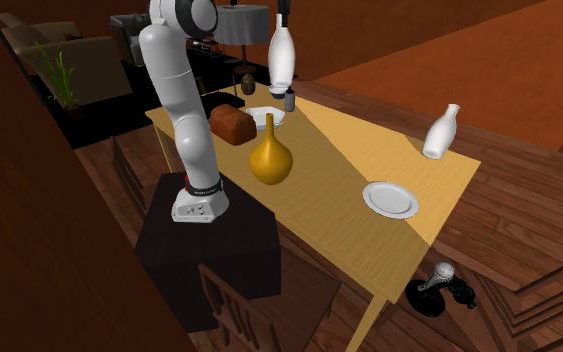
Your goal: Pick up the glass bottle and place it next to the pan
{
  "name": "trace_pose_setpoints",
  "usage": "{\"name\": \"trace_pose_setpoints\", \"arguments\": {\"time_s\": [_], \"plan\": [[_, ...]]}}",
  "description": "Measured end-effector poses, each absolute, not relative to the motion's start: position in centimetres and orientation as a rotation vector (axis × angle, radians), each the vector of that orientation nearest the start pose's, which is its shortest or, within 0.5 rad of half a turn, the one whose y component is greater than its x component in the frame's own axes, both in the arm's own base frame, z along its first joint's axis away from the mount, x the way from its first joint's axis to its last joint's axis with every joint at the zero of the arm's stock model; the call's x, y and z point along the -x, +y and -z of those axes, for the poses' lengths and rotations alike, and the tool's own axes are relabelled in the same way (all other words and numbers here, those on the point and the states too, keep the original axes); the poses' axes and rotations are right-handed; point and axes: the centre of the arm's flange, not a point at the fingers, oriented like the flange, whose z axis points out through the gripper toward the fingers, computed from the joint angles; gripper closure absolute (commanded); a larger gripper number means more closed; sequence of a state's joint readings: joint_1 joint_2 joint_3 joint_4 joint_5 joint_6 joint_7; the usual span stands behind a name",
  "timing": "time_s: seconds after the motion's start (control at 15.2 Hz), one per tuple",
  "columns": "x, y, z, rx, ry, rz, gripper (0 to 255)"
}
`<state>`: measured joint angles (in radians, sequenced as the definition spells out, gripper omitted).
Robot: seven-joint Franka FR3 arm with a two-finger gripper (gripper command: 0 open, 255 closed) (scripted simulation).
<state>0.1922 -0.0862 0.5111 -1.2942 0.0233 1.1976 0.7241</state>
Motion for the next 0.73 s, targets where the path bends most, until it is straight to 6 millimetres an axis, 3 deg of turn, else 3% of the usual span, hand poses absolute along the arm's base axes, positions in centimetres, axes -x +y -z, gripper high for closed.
{"name": "trace_pose_setpoints", "arguments": {"time_s": [0.2, 0.73], "plan": [[-34.8, 34.5, -75.0, 3.170, 0.027, -0.006, 255], [-34.8, 34.8, -70.9, 3.170, 0.029, -0.006, 255]]}}
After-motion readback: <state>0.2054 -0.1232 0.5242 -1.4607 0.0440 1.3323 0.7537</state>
